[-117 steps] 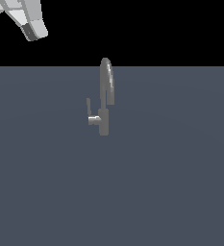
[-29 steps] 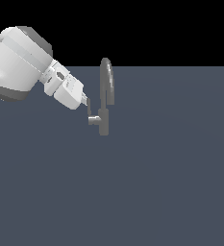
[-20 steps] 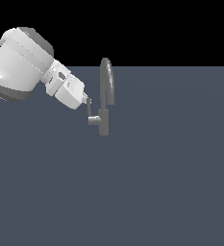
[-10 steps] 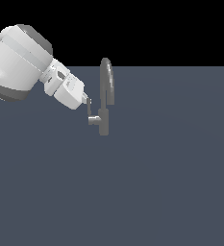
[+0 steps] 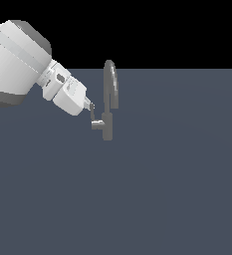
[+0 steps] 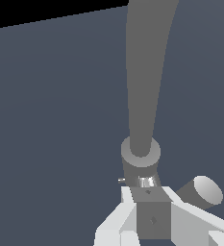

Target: Turn on the faucet by rotating a designated handle.

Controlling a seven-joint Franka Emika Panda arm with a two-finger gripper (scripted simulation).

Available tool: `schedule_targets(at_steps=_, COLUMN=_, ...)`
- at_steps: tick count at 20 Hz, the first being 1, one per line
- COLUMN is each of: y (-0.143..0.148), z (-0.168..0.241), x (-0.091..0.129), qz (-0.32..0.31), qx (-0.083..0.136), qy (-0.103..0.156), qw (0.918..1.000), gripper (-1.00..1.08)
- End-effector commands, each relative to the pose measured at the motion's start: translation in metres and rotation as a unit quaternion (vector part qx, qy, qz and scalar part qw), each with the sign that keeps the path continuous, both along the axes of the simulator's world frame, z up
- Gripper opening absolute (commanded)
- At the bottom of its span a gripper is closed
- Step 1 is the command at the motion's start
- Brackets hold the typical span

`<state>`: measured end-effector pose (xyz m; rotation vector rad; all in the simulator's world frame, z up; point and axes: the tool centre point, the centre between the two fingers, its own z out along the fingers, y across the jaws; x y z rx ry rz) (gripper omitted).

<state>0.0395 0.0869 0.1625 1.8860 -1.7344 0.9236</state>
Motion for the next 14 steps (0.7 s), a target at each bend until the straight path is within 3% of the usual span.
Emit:
schedule_targets(at_steps=1, y=-0.004, z=0.005, x=-0.007, qz=-0.003, qx=0.001, qy=-0.001, qw=1.0000, gripper=-1.00)
schedule_targets(at_steps=5, y=0.000, z=0.003, x=-0.008, qz=0.001, qx=0.001, qy=-0.001, qw=1.0000, gripper=-1.00)
schedule_targets(at_steps=14, y=-0.007, z=-0.006, x=-0.035, qz=-0.001, qx=0.001, qy=-0.001, qw=1.0000, gripper=-1.00)
